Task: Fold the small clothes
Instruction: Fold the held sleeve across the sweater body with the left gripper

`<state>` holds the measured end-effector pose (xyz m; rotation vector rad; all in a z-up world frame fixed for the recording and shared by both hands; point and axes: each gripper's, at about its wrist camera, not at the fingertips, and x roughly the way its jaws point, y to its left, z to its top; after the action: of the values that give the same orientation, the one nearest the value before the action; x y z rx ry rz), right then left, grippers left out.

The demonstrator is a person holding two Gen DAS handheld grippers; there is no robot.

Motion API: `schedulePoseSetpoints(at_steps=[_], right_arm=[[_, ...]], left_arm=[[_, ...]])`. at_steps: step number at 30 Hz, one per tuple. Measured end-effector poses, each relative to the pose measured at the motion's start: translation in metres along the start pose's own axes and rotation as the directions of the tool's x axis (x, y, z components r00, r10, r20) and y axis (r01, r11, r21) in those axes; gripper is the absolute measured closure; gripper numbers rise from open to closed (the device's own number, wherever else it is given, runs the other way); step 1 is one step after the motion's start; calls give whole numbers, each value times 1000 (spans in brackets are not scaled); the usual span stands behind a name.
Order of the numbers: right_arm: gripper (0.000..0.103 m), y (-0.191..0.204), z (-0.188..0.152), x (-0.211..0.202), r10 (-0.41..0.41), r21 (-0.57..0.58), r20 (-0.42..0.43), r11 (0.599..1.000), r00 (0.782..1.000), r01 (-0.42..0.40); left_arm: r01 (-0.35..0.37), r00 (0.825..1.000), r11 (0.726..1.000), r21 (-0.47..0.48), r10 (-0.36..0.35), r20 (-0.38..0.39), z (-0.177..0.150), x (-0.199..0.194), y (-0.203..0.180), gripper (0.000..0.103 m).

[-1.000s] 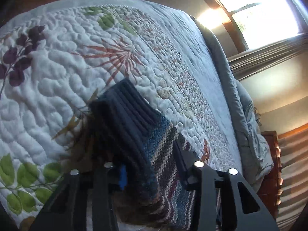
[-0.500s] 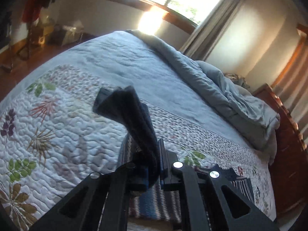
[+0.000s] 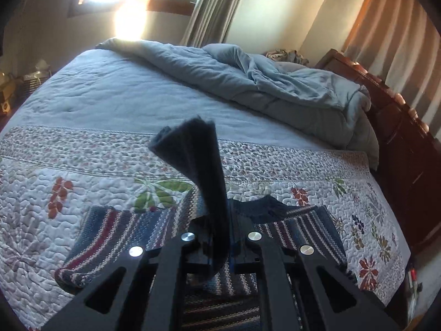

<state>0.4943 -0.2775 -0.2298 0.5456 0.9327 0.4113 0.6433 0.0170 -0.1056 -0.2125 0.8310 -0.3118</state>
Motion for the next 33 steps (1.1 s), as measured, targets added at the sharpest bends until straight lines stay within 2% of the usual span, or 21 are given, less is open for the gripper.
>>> schedulePoseSetpoints(at_steps=[4,6,9,11,14,17,18,19,20,22,24,26,28,29,32,33], right_arm=[[12,-29,8,-15,22,83,10,996,1000,-23],[12,-39,11,-21,26,104,18,994,1000,-28],[12,-51,16,-30,20,125,39,992,999,-25],[12,-59,18,-38,15,146,64,989,998,-25],[12,-72,23,-52,13,192,107,981,994,-33],[12,-85,24,-63,-2,233,146,972,989,-32],[12,-88,24,-65,-6,238,152,971,988,-30],[12,-90,24,-66,-5,242,152,970,988,-32],[12,-92,23,-67,3,247,149,968,989,-40],[12,-94,21,-67,9,245,142,969,990,-44],[12,-94,21,-68,27,237,139,970,990,-60],[12,-93,20,-67,90,251,125,961,988,-119],[12,-91,25,-66,159,279,111,943,981,-185],[12,-92,33,-61,218,315,100,919,971,-239],[22,-93,62,-43,281,388,58,878,958,-281],[29,-93,71,-35,283,409,41,870,958,-274]], left_arm=[[-55,998,998,38,55,8,-19,31,-40,96],[-104,995,992,73,103,14,-37,52,-64,96],[-191,982,976,109,190,20,-68,80,-91,96],[-222,975,966,134,224,3,-88,101,-107,96],[-245,968,955,166,251,-11,-107,122,-124,96],[-238,969,953,187,246,-23,-121,134,-134,93],[-211,973,960,183,223,-50,-125,138,-135,77],[-174,978,968,179,191,-80,-129,141,-136,55],[-129,985,976,175,147,-94,-133,139,-136,48],[-76,994,981,177,88,-59,-136,119,-135,27],[4,1000,993,115,-2,-9,-139,82,-118,16],[104,994,994,29,-106,39,-148,43,-90,9],[112,992,994,9,-113,54,-162,17,-70,7],[92,994,996,19,-93,56,-173,5,-60,7],[50,994,998,48,-54,95,-201,-20,-39,7],[51,992,998,40,-55,116,-208,-25,-33,7]])
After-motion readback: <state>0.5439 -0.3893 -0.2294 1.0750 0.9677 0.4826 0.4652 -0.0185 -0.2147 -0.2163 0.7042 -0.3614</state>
